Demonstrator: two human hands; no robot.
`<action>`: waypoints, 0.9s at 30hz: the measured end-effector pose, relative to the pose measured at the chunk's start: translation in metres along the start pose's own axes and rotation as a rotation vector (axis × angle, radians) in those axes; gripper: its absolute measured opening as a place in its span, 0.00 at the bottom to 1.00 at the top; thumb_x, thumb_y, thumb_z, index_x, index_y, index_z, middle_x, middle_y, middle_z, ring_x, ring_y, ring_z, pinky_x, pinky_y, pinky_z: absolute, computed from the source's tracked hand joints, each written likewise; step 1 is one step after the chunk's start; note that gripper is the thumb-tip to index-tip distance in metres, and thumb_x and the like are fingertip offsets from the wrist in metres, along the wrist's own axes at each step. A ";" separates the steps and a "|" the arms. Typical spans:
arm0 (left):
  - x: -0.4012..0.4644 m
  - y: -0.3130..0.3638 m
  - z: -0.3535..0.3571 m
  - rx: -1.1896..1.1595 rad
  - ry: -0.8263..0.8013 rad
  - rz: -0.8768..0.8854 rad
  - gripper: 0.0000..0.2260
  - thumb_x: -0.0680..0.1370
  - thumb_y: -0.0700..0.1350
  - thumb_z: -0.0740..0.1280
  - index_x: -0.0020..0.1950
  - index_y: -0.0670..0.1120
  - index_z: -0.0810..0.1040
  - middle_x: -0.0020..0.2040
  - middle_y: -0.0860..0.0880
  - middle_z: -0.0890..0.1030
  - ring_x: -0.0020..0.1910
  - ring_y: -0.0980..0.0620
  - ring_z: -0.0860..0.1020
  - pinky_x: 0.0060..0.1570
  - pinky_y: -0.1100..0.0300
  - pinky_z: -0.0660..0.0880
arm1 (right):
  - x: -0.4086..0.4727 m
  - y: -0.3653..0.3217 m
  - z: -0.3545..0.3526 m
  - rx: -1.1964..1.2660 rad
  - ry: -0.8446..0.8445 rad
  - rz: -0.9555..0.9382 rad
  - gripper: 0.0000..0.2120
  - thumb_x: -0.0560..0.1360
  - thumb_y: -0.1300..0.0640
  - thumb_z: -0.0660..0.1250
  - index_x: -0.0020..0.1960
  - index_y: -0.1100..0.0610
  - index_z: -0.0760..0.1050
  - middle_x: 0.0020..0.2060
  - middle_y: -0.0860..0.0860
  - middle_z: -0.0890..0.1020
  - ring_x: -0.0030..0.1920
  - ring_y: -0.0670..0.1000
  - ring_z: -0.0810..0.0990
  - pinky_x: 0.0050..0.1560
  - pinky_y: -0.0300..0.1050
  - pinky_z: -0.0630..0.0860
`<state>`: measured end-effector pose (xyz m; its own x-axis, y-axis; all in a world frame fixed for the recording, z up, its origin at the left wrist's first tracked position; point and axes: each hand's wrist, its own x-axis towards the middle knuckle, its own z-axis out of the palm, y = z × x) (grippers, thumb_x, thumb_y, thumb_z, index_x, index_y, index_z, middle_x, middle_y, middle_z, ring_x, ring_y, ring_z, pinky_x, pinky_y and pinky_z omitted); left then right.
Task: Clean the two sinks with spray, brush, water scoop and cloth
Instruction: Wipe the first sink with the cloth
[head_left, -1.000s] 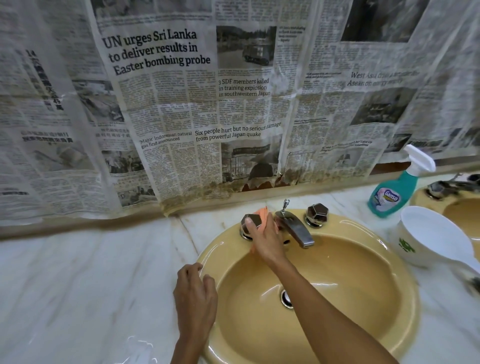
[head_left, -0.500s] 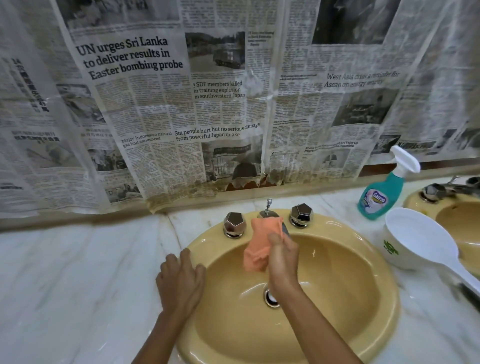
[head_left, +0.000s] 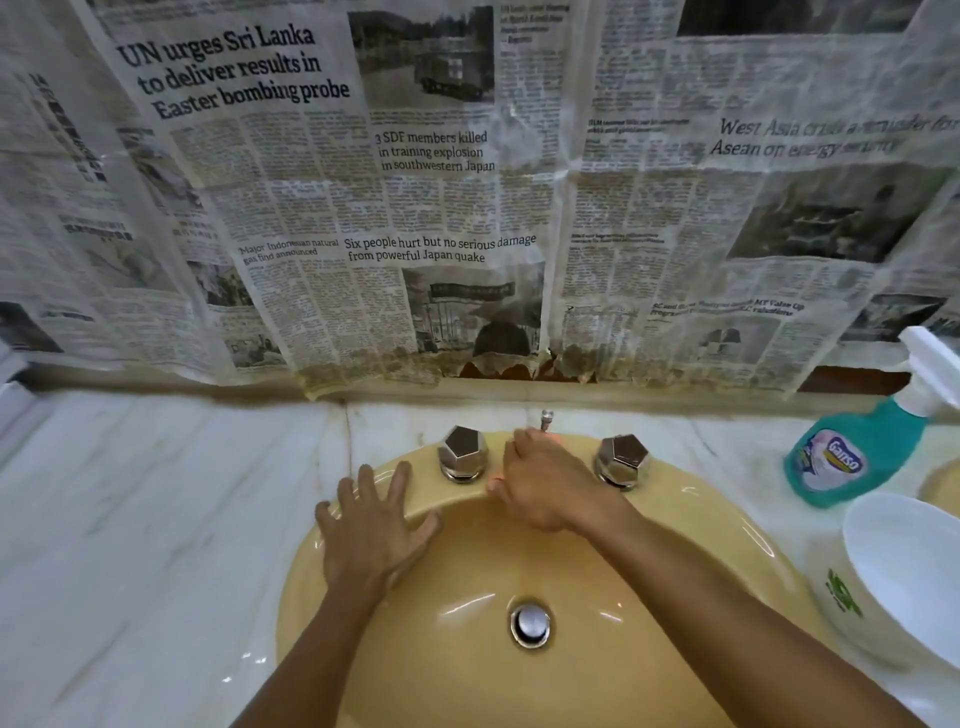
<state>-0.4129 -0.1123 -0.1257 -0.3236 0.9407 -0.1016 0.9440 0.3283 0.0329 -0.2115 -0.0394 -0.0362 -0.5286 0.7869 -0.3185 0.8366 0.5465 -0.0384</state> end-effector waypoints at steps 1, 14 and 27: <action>-0.001 0.001 0.000 0.007 0.003 -0.005 0.39 0.69 0.74 0.39 0.78 0.60 0.52 0.76 0.45 0.60 0.73 0.42 0.59 0.66 0.38 0.59 | 0.010 -0.002 -0.006 -0.100 -0.047 -0.028 0.26 0.81 0.45 0.55 0.71 0.63 0.67 0.72 0.62 0.65 0.73 0.59 0.61 0.73 0.55 0.60; -0.003 0.003 0.002 0.024 0.067 -0.017 0.36 0.71 0.73 0.42 0.75 0.59 0.56 0.70 0.47 0.64 0.68 0.43 0.64 0.63 0.41 0.63 | -0.031 -0.006 0.038 0.812 0.293 0.341 0.44 0.73 0.55 0.71 0.78 0.62 0.47 0.75 0.57 0.57 0.75 0.59 0.58 0.71 0.46 0.64; -0.002 -0.003 0.007 0.005 0.078 0.026 0.33 0.76 0.73 0.47 0.77 0.58 0.55 0.71 0.45 0.63 0.68 0.41 0.64 0.64 0.39 0.63 | -0.061 0.003 0.052 2.229 0.889 0.850 0.07 0.81 0.61 0.63 0.51 0.62 0.79 0.45 0.59 0.83 0.43 0.58 0.81 0.44 0.53 0.76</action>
<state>-0.4141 -0.1161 -0.1327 -0.3026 0.9529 -0.0229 0.9525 0.3031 0.0295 -0.1695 -0.1007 -0.0660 0.3700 0.7621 -0.5313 -0.6010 -0.2398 -0.7624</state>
